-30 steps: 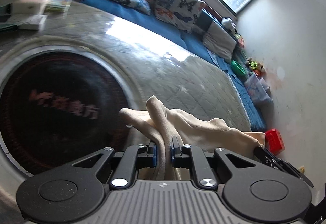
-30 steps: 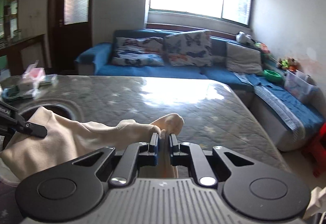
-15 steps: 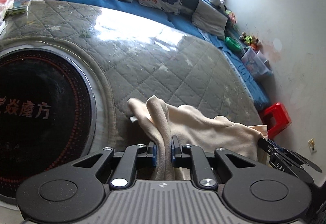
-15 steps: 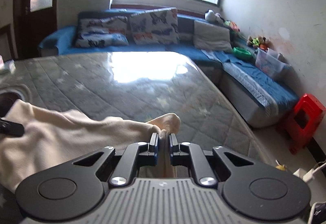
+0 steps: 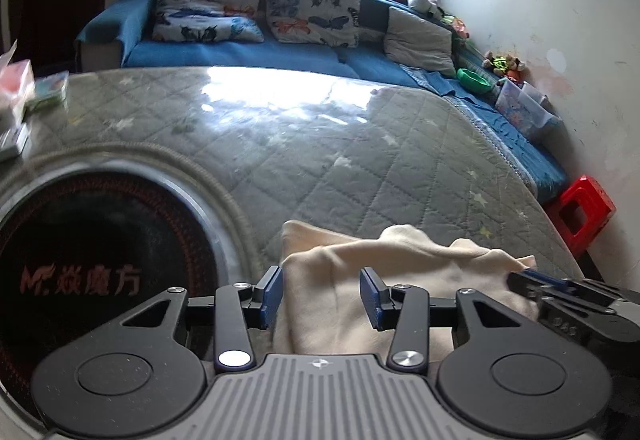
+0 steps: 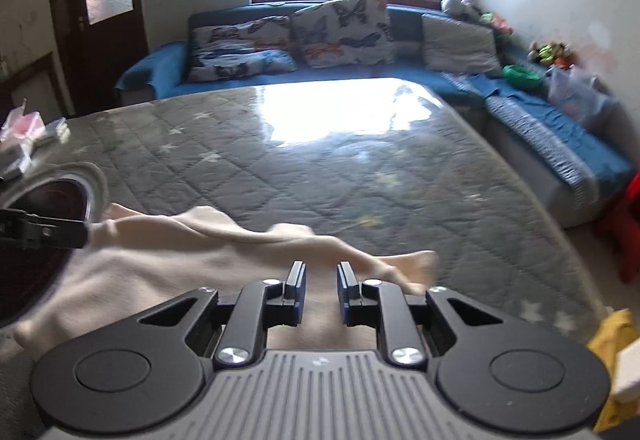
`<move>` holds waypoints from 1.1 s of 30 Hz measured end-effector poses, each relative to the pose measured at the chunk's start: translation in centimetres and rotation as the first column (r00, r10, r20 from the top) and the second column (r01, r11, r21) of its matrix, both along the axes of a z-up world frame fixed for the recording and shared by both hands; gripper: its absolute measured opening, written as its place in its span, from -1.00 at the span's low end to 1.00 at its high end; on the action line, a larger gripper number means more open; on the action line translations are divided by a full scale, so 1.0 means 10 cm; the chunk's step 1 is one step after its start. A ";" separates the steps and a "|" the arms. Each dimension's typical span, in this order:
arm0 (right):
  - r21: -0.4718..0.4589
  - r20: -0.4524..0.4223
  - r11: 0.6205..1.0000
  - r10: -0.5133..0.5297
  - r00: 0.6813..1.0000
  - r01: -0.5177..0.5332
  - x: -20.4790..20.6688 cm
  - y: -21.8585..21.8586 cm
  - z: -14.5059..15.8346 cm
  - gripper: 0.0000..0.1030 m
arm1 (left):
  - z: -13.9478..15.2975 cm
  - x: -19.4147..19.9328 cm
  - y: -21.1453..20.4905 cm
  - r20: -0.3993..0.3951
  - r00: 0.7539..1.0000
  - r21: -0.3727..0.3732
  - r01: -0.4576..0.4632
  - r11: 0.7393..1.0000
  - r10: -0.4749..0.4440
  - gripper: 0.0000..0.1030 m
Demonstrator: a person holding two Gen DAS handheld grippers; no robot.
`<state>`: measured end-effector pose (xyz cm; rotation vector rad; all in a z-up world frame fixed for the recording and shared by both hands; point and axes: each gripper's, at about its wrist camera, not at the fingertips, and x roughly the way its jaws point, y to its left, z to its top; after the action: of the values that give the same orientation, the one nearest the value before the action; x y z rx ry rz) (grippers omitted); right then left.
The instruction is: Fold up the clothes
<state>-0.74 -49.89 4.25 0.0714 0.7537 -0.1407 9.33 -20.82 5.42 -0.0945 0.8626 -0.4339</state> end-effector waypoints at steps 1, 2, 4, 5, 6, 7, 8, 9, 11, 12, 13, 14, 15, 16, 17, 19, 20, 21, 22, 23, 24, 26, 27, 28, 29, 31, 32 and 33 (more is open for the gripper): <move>0.006 0.001 1.000 0.006 1.000 -0.006 0.03 0.01 -0.02 -0.67 | -0.01 0.02 -0.03 -0.001 1.000 0.004 0.010 1.000 -0.010 -0.11; 0.012 0.003 1.000 0.011 1.000 -0.011 0.06 0.01 -0.03 -0.66 | -0.02 0.04 -0.07 -0.003 1.000 0.008 0.019 1.000 -0.019 -0.11; 0.014 0.000 1.000 0.012 1.000 -0.012 0.12 0.01 -0.06 -0.65 | -0.06 0.07 -0.14 -0.008 0.999 0.019 0.034 0.999 -0.034 -0.11; 0.017 -0.004 1.000 0.010 1.000 -0.010 0.15 0.00 -0.08 -0.65 | -0.08 0.09 -0.18 -0.008 0.999 0.025 0.042 0.999 -0.041 -0.11; 0.020 -0.008 1.000 0.009 1.000 -0.008 0.19 -0.01 -0.11 -0.65 | -0.10 0.10 -0.22 -0.005 0.999 0.035 0.049 0.998 -0.049 -0.11; 0.022 -0.009 1.000 0.007 1.000 -0.007 0.21 -0.01 -0.12 -0.64 | -0.12 0.11 -0.25 0.000 0.998 0.046 0.056 0.997 -0.056 -0.11; 0.025 -0.010 1.000 0.006 1.000 -0.006 0.23 -0.02 -0.13 -0.63 | -0.13 0.12 -0.29 0.005 0.998 0.058 0.064 0.996 -0.064 -0.11; 0.027 -0.011 1.000 0.005 1.000 -0.004 0.25 -0.03 -0.15 -0.63 | -0.15 0.13 -0.33 0.010 0.997 0.069 0.071 0.995 -0.072 -0.11; 0.030 -0.011 1.000 0.005 1.000 -0.004 0.28 -0.04 -0.16 -0.61 | -0.18 0.14 -0.40 0.019 0.996 0.091 0.083 0.992 -0.085 -0.11; 0.027 -0.010 1.000 0.004 1.000 -0.003 0.28 -0.03 -0.17 -0.61 | -0.19 0.15 -0.43 0.022 0.996 0.101 0.087 0.991 -0.090 -0.11; 0.027 -0.010 1.000 0.003 1.000 -0.002 0.27 -0.03 -0.17 -0.61 | -0.20 0.15 -0.46 0.026 0.995 0.111 0.091 0.990 -0.094 -0.11; 0.028 -0.010 1.000 0.002 1.000 -0.002 0.27 -0.03 -0.17 -0.59 | -0.21 0.15 -0.47 0.030 0.995 0.116 0.095 0.989 -0.099 -0.09; 0.029 -0.008 1.000 0.003 1.000 -0.003 0.25 -0.02 -0.15 -0.56 | -0.21 0.14 -0.47 0.035 0.994 0.118 0.098 0.988 -0.103 -0.08; 0.029 -0.006 1.000 0.005 1.000 -0.005 0.22 -0.01 -0.14 -0.49 | -0.21 0.13 -0.47 0.040 0.993 0.120 0.101 0.988 -0.107 -0.06; 0.029 -0.005 1.000 0.006 1.000 -0.006 0.20 -0.01 -0.12 -0.41 | -0.21 0.11 -0.47 0.046 0.993 0.123 0.104 0.987 -0.110 -0.05; 0.030 -0.001 1.000 0.009 1.000 -0.009 0.15 0.01 -0.09 -0.31 | -0.21 0.06 -0.46 0.056 0.992 0.126 0.108 0.986 -0.116 -0.02; 0.030 -0.001 0.999 0.014 1.000 -0.014 0.12 0.03 -0.08 -0.27 | -0.20 0.03 -0.45 0.061 0.991 0.128 0.110 0.986 -0.118 0.01; 0.034 -0.001 0.999 0.019 1.000 -0.019 0.07 0.05 -0.07 -0.25 | -0.20 -0.01 -0.43 0.066 0.990 0.130 0.111 0.985 -0.121 0.02; 0.038 -0.001 0.999 0.024 1.000 -0.023 0.03 0.07 -0.06 -0.18 | -0.20 -0.04 -0.42 0.071 0.990 0.132 0.113 0.985 -0.123 0.03; 0.042 -0.001 0.999 0.029 1.000 -0.028 -0.02 0.09 -0.05 -0.16 | -0.20 -0.09 -0.40 0.079 0.989 0.137 0.116 0.984 -0.128 0.03; 0.042 0.000 0.999 0.033 0.999 -0.033 -0.07 0.11 -0.04 -0.16 | -0.19 -0.13 -0.39 0.091 0.987 0.143 0.120 0.982 -0.134 0.04; 0.041 0.008 0.998 0.041 0.999 -0.041 -0.19 0.16 -0.01 -0.13 | -0.18 -0.23 -0.37 0.114 0.982 0.157 0.129 0.979 -0.147 0.09; 0.040 0.011 0.998 0.043 0.999 -0.044 -0.24 0.18 0.00 -0.12 | -0.18 -0.29 -0.36 0.124 0.980 0.164 0.135 0.977 -0.157 0.09; 0.039 0.013 0.998 0.045 0.999 -0.046 -0.29 0.20 0.02 -0.11 | -0.18 -0.34 -0.35 0.133 0.977 0.171 0.142 0.975 -0.166 0.10; 0.038 0.014 0.998 0.049 0.999 -0.050 -0.34 0.22 0.02 -0.10 | -0.18 -0.39 -0.34 0.140 0.975 0.177 0.148 0.973 -0.174 0.10; 0.026 0.017 0.998 0.059 0.998 -0.059 -0.44 0.27 0.04 -0.10 | -0.17 -0.47 -0.30 0.149 0.972 0.174 0.156 0.972 -0.183 0.11; 0.013 0.018 0.998 0.065 0.998 -0.065 -0.49 0.30 0.05 -0.10 | -0.17 -0.51 -0.28 0.155 0.970 0.175 0.159 0.972 -0.186 0.13; 0.008 0.017 0.997 0.070 0.997 -0.070 -0.52 0.33 0.04 -0.10 | -0.17 -0.54 -0.26 0.161 0.969 0.178 0.160 0.971 -0.189 0.13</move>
<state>-5.92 -46.63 4.70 0.0544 0.7391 -0.0698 3.91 -23.46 3.70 0.1715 0.7301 -0.5272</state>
